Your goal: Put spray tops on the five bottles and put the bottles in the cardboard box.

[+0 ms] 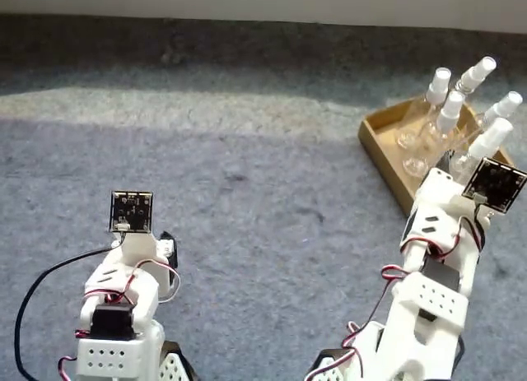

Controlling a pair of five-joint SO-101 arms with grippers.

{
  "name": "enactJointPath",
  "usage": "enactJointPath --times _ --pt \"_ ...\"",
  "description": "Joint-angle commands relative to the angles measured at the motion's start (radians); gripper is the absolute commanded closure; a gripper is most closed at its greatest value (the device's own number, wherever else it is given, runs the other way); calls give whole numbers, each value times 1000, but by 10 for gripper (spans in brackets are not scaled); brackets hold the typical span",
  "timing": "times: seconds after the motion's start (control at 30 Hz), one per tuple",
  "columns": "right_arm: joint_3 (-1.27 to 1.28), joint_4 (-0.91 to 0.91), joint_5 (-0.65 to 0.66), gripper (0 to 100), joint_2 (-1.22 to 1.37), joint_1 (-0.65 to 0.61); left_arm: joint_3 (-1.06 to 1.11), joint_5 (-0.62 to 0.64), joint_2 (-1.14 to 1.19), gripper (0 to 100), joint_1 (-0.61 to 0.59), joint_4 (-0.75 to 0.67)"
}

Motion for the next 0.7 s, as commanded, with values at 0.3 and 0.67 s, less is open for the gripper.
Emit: enactJointPath --times 0.3,0.67 --pt "-84 -384 -8 871 305 45 19 -5 -12 955 -7 0" --pt "-185 -510 -8 871 469 47 19 -6 -12 955 -7 0"
